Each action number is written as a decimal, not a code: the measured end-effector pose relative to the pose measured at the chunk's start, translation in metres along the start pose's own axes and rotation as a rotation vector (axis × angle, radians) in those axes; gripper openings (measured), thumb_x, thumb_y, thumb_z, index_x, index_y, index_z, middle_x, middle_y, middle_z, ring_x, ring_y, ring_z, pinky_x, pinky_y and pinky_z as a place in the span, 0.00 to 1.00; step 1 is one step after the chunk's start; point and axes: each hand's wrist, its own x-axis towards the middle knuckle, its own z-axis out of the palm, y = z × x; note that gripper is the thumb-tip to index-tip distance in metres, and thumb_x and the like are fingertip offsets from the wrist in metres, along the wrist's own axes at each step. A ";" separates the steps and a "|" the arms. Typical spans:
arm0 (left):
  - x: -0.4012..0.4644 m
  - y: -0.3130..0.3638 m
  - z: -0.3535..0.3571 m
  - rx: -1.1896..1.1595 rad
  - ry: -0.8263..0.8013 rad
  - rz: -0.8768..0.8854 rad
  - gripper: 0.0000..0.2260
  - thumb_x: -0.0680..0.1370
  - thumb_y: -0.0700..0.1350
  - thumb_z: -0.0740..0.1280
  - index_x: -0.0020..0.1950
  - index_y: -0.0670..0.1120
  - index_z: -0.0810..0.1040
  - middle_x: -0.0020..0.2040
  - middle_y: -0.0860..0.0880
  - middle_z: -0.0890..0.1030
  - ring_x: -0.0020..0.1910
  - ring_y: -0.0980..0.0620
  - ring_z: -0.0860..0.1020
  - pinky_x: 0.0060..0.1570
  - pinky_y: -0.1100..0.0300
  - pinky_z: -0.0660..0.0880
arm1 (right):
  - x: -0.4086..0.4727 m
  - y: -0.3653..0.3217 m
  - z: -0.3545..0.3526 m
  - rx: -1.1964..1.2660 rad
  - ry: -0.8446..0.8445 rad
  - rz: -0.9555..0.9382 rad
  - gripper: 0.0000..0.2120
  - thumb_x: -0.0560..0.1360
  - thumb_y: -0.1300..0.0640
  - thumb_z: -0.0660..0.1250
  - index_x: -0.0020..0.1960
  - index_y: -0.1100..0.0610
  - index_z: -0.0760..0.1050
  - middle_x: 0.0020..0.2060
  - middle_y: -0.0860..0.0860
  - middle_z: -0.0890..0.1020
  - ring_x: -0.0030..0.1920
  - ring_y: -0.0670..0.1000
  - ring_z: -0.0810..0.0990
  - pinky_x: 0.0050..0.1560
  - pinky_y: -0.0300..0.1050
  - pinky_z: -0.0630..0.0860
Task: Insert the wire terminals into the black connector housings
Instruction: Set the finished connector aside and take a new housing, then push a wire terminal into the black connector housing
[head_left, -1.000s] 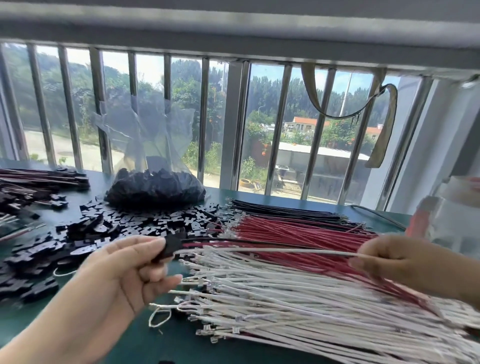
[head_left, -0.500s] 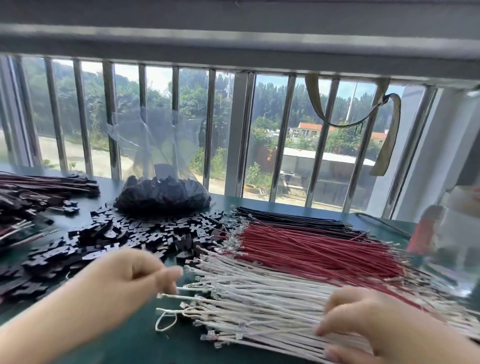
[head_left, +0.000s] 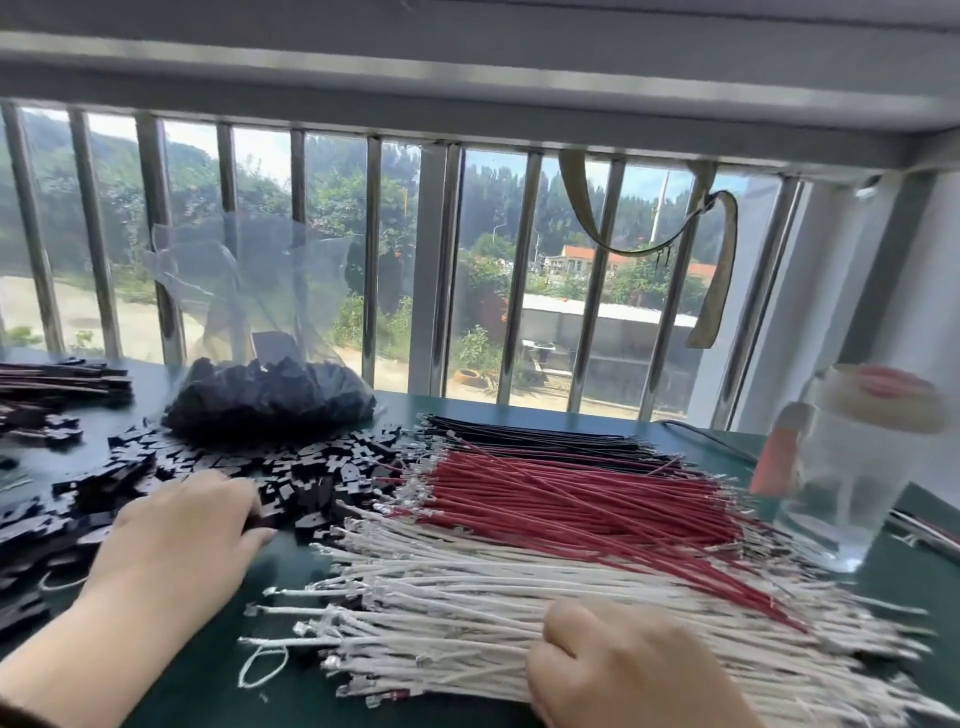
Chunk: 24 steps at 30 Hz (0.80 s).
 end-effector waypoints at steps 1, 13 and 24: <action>-0.003 0.000 -0.007 -0.126 0.021 -0.011 0.07 0.71 0.54 0.71 0.37 0.56 0.74 0.38 0.56 0.75 0.39 0.53 0.75 0.39 0.56 0.72 | -0.002 0.001 0.001 -0.012 0.001 -0.022 0.17 0.49 0.52 0.75 0.22 0.53 0.66 0.19 0.45 0.67 0.19 0.45 0.65 0.22 0.35 0.58; -0.065 0.057 -0.062 -1.267 -0.354 -0.049 0.21 0.63 0.28 0.75 0.37 0.56 0.85 0.36 0.47 0.86 0.31 0.56 0.83 0.28 0.71 0.74 | 0.000 -0.005 0.003 0.362 -0.093 0.110 0.04 0.73 0.54 0.64 0.40 0.52 0.71 0.39 0.46 0.74 0.37 0.46 0.75 0.36 0.38 0.75; -0.071 0.044 -0.056 -1.129 -0.325 0.020 0.24 0.65 0.34 0.76 0.44 0.65 0.81 0.39 0.51 0.85 0.36 0.54 0.83 0.38 0.68 0.77 | 0.000 0.011 -0.028 0.359 0.039 0.189 0.13 0.66 0.61 0.73 0.45 0.45 0.81 0.31 0.40 0.77 0.29 0.44 0.75 0.24 0.37 0.73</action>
